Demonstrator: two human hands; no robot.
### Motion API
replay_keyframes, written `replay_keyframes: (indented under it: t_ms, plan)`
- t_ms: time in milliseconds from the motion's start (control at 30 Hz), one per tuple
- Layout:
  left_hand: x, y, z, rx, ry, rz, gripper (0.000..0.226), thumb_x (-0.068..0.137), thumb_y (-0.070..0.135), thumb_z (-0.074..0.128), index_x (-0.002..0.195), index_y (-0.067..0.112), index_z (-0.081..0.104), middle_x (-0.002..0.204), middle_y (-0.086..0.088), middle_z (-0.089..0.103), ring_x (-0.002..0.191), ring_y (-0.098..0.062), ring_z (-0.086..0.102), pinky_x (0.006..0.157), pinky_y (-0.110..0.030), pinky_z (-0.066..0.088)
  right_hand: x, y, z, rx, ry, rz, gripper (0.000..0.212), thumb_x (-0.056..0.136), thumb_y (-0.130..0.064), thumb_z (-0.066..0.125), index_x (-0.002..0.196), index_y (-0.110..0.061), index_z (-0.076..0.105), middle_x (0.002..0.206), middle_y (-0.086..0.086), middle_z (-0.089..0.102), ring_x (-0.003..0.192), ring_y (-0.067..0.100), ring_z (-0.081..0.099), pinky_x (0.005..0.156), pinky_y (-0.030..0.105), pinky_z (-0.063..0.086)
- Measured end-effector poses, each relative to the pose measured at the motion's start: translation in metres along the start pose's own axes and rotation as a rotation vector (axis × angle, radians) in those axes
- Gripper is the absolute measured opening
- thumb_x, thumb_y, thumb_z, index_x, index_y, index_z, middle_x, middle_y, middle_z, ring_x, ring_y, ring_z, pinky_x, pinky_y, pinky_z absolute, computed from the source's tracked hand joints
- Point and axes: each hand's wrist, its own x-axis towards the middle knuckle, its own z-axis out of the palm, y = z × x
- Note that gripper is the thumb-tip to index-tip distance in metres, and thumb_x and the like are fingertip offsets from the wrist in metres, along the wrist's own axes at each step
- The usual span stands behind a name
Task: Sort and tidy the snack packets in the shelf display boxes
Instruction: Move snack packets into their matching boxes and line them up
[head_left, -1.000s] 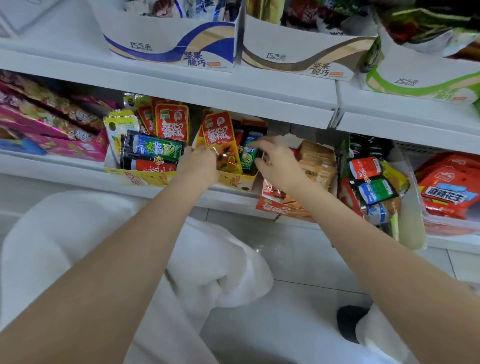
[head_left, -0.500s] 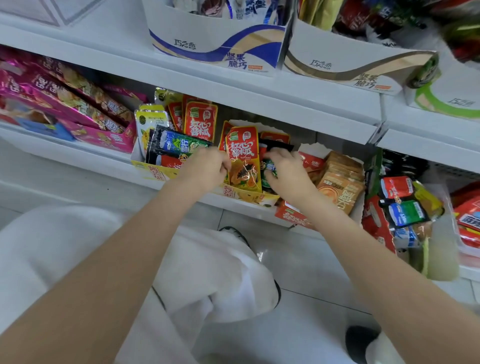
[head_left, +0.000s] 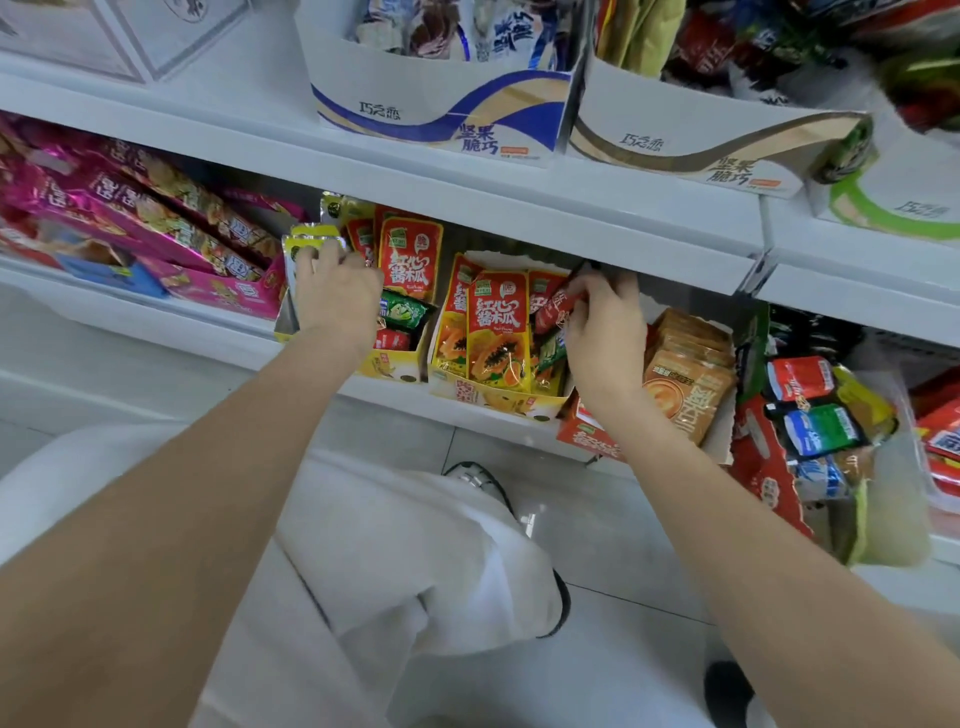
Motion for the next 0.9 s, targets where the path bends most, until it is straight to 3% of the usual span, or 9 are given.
replay_keyframes:
  t_ms: [100,233,300,400,500,567,733,833,900]
  plan:
    - [-0.003,-0.002,-0.020,-0.087,0.117,0.024,0.027,0.084,0.004,0.059,0.110,0.009,0.063,0.116,-0.014,0.059,0.117,-0.034,0.038,0.094,-0.043,0.029,-0.015,0.006,-0.019,0.085,0.085,0.081,0.024,0.093,-0.005,0.044,0.112,-0.003,0.059,0.124,0.013,0.046,0.100,0.021,0.053,0.078,0.016,0.034]
    - [-0.020,-0.006,-0.064,-0.237,0.139,0.070,0.026,0.087,0.016,0.060,0.112,0.008,0.063,0.111,-0.015,0.057,0.110,-0.036,0.043,0.082,-0.044,0.040,-0.031,0.015,-0.048,0.086,0.041,-0.082,0.025,0.092,0.001,0.044,0.107,-0.002,0.063,0.109,0.013,0.056,0.096,0.021,0.055,0.079,0.018,0.038]
    - [-0.036,-0.008,-0.081,-0.453,0.095,0.109,0.032,0.086,0.023,0.063,0.115,0.009,0.062,0.109,-0.014,0.059,0.103,-0.032,0.050,0.077,-0.037,0.042,-0.036,0.019,-0.069,0.088,-0.033,-0.166,0.024,0.090,0.002,0.046,0.103,-0.004,0.066,0.104,0.011,0.061,0.093,0.019,0.056,0.078,0.020,0.041]
    - [-0.059,0.003,-0.104,-0.993,-0.230,0.144,0.034,0.082,0.020,0.068,0.114,0.008,0.063,0.101,-0.007,0.063,0.088,-0.017,0.056,0.060,-0.018,0.042,-0.036,0.022,-0.110,0.173,-0.193,-0.192,0.021,0.091,-0.006,0.051,0.104,-0.009,0.067,0.103,0.010,0.064,0.094,0.021,0.059,0.074,0.014,0.038]
    - [-0.069,0.035,-0.123,-1.455,-0.550,0.138,0.026,0.082,0.012,0.066,0.107,0.015,0.065,0.099,0.002,0.068,0.092,-0.012,0.063,0.080,-0.019,0.049,-0.038,0.021,-0.161,0.361,-0.441,-0.035,0.028,0.092,-0.031,0.050,0.113,-0.019,0.064,0.109,-0.005,0.062,0.100,0.002,0.055,0.081,0.005,0.037]
    - [-0.071,0.059,-0.135,-1.616,-0.657,0.144,0.025,0.082,0.008,0.063,0.105,0.016,0.063,0.101,0.000,0.069,0.095,-0.011,0.063,0.088,-0.023,0.048,-0.041,0.024,-0.197,0.533,-0.537,0.069,0.039,0.087,-0.047,0.044,0.114,-0.026,0.064,0.112,-0.015,0.063,0.104,-0.005,0.056,0.089,0.010,0.039]
    - [-0.066,0.115,-0.162,-1.657,-0.760,0.193,0.028,0.083,0.011,0.063,0.110,0.011,0.062,0.103,-0.004,0.069,0.097,-0.013,0.063,0.083,-0.025,0.050,-0.041,0.038,-0.245,0.570,-0.415,0.116,0.026,0.071,-0.047,0.061,0.091,-0.032,0.070,0.095,-0.011,0.071,0.095,0.007,0.065,0.085,0.027,0.051]
    - [-0.067,0.151,-0.171,-1.639,-0.752,0.171,0.026,0.084,0.012,0.063,0.110,0.010,0.062,0.097,-0.004,0.069,0.087,-0.012,0.064,0.070,-0.022,0.053,-0.038,0.055,-0.255,0.556,-0.277,0.182,0.006,0.078,-0.025,0.068,0.082,-0.029,0.068,0.090,-0.008,0.067,0.088,0.010,0.063,0.073,0.021,0.053]
    - [-0.068,0.175,-0.174,-1.590,-0.727,0.148,0.030,0.085,0.013,0.063,0.115,0.009,0.060,0.099,-0.005,0.068,0.087,-0.013,0.062,0.079,-0.027,0.051,-0.035,0.070,-0.260,0.589,-0.278,0.270,0.007,0.081,-0.018,0.067,0.085,-0.024,0.066,0.092,-0.004,0.066,0.086,0.012,0.063,0.071,0.022,0.055]
